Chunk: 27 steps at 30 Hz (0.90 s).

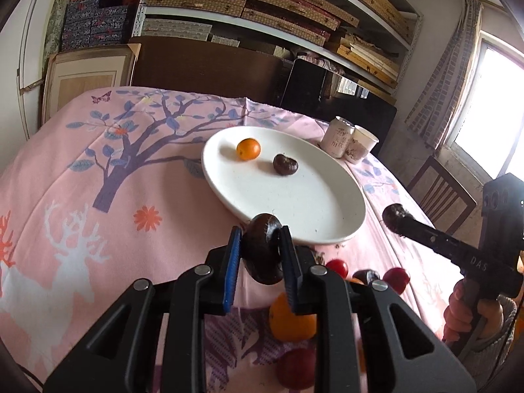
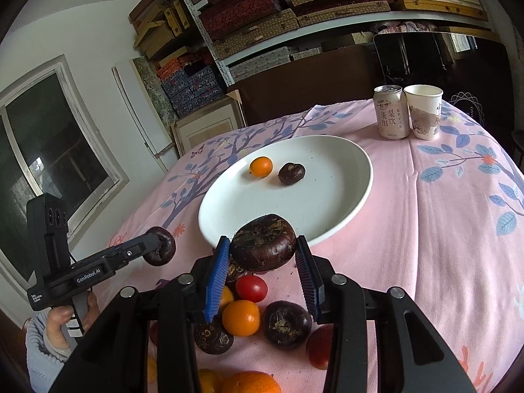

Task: Organize fruits
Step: 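Carry both dark fruits onto the white plate and open both tools, then grasp a large orange with the left tool while the right tool grasps a red plum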

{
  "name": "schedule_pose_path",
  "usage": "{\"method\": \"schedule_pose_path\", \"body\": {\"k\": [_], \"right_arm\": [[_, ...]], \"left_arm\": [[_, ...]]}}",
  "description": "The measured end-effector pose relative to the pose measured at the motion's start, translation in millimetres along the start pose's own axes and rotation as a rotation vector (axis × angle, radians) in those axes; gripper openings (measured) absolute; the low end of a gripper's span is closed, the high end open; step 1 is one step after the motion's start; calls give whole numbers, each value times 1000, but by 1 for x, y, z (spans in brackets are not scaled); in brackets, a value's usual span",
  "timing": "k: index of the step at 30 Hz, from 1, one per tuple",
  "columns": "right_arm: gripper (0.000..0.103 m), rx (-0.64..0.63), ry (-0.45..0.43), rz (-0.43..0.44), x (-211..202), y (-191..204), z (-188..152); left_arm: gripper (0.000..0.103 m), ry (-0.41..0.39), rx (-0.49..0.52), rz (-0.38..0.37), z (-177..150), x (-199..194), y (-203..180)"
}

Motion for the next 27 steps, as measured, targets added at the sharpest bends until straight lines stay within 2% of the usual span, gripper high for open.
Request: {"method": "schedule_pose_path", "body": {"k": [2, 7, 9, 10, 12, 16, 18, 20, 27], "right_arm": [[41, 15, 10, -6, 10, -3, 11], [42, 2, 45, -28, 40, -5, 35], [50, -18, 59, -32, 48, -4, 38], [65, -22, 51, -52, 48, -5, 37], [67, -30, 20, -82, 43, -7, 36], [67, -7, -13, -64, 27, -14, 35], [67, -5, -19, -62, 20, -15, 30], [67, -5, -29, -73, 14, -16, 24], [80, -3, -50, -118, -8, -23, -7]], "left_arm": [[23, 11, 16, 4, 17, 14, -10], [23, 28, 90, 81, 37, 52, -35], [24, 30, 89, 95, 37, 61, -37], [29, 29, 90, 97, 36, 63, -36], [51, 22, 99, 104, 33, 60, -34], [60, -16, 70, 99, 30, 39, -22], [82, -44, 38, 107, 26, 26, -15], [88, -63, 23, 125, 21, 16, -11], [95, -24, 36, 172, -24, -2, -5]]}}
Point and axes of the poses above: each gripper's, at about its wrist camera, not at the fingertips, and x roughly the way its jaws point, y to its left, z to its top, the point moved 2 cm from there along x, roughly the way its jaws point, and after that the axes turned 7 degrees about y, right-handed, at the moved point
